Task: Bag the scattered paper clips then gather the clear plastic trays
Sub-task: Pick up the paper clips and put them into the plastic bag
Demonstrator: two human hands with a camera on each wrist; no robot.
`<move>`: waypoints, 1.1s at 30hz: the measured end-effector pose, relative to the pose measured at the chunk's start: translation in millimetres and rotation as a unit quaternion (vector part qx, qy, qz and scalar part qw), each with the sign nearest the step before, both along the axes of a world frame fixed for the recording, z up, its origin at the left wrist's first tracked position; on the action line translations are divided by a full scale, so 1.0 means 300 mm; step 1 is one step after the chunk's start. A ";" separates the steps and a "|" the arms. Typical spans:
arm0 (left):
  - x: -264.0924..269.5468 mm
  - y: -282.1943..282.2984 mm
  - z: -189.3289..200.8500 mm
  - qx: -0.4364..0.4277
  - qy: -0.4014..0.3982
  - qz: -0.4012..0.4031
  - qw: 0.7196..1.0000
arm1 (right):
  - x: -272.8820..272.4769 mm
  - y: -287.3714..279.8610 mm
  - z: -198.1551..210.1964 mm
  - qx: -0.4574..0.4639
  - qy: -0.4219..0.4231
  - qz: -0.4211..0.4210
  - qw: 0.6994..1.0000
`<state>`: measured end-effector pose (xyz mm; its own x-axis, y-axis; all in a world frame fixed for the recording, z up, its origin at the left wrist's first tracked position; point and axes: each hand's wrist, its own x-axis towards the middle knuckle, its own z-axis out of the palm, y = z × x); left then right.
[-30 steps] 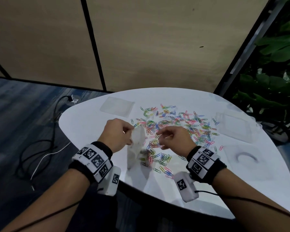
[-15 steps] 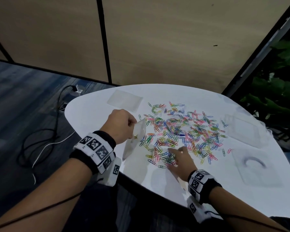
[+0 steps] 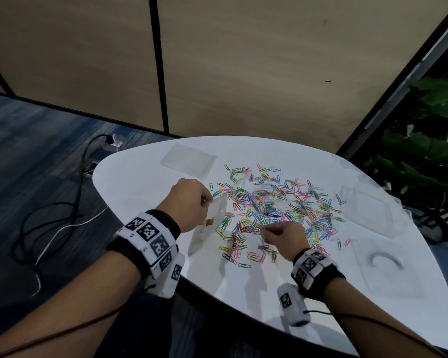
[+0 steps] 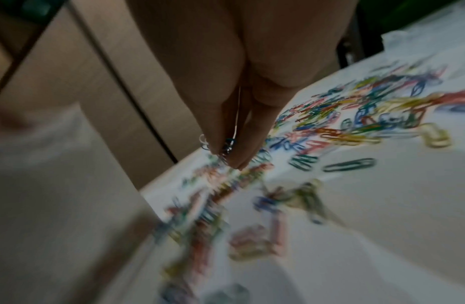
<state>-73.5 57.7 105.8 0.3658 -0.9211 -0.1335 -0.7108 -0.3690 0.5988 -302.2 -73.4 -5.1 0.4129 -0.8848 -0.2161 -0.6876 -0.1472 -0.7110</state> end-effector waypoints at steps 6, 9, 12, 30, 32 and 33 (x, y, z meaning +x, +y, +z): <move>-0.018 -0.018 -0.007 -0.011 0.009 -0.010 1.000 | 0.123 0.063 0.233 0.252 -0.357 -0.012 0.899; -0.031 -0.024 -0.011 -0.014 0.013 -0.021 1.000 | 0.175 0.127 0.269 0.228 -0.356 0.047 0.905; -0.046 -0.027 -0.009 -0.012 0.024 -0.032 0.999 | 0.214 0.175 0.240 0.030 -0.228 0.099 0.968; -0.049 -0.021 -0.005 -0.015 0.017 -0.042 0.999 | 0.219 0.157 0.272 -0.120 -0.070 0.211 0.968; -0.012 -0.022 -0.003 -0.015 0.005 -0.022 1.000 | 0.186 0.126 0.276 -0.144 -0.109 0.157 0.971; 0.005 -0.020 0.001 -0.011 0.001 -0.010 1.000 | 0.162 0.104 0.263 -0.153 -0.092 0.136 0.975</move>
